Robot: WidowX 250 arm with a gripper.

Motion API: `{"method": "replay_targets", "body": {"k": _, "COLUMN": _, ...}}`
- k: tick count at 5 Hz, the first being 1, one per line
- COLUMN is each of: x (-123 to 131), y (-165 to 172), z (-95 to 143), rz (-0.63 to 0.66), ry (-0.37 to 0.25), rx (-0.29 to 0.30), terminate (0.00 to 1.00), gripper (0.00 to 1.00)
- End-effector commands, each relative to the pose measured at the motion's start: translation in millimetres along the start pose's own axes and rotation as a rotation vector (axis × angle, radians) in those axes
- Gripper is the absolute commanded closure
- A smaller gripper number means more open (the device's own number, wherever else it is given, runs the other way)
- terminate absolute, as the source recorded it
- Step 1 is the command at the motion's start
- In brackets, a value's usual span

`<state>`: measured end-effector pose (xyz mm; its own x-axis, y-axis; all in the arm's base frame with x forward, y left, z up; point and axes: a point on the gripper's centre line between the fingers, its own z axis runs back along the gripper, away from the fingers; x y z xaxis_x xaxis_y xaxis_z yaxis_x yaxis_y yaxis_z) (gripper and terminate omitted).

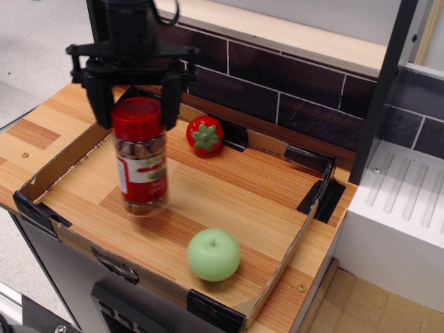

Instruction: Topple basil bottle

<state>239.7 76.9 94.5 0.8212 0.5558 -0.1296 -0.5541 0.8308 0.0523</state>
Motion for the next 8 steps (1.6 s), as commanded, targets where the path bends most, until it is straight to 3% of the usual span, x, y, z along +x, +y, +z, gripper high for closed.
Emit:
{"method": "replay_targets", "body": {"k": 1, "x": 6.6, "y": 17.7, "z": -0.2, "rz": 0.075, "ry": 0.109, "rx": -0.036, "terminate": 0.00, "gripper": 1.00}}
{"method": "replay_targets", "body": {"k": 3, "x": 36.1, "y": 17.2, "z": -14.2, "rz": 0.092, "ry": -0.006, "rx": -0.025, "terminate": 0.00, "gripper": 1.00}}
{"method": "replay_targets", "body": {"k": 5, "x": 49.7, "y": 12.7, "z": -24.7, "rz": 0.049, "ry": -0.306, "rx": -0.044, "terminate": 0.00, "gripper": 1.00}}
{"method": "replay_targets", "body": {"k": 6, "x": 52.7, "y": 10.2, "z": -34.8, "rz": 0.017, "ry": -0.409, "rx": -0.041, "terminate": 0.00, "gripper": 1.00}}
{"method": "replay_targets", "body": {"k": 7, "x": 54.3, "y": 10.4, "z": -32.2, "rz": 0.043, "ry": -0.377, "rx": -0.055, "terminate": 0.00, "gripper": 0.00}}
{"method": "replay_targets", "body": {"k": 8, "x": 54.7, "y": 9.5, "z": -24.9, "rz": 0.073, "ry": -0.336, "rx": -0.061, "terminate": 0.00, "gripper": 0.00}}
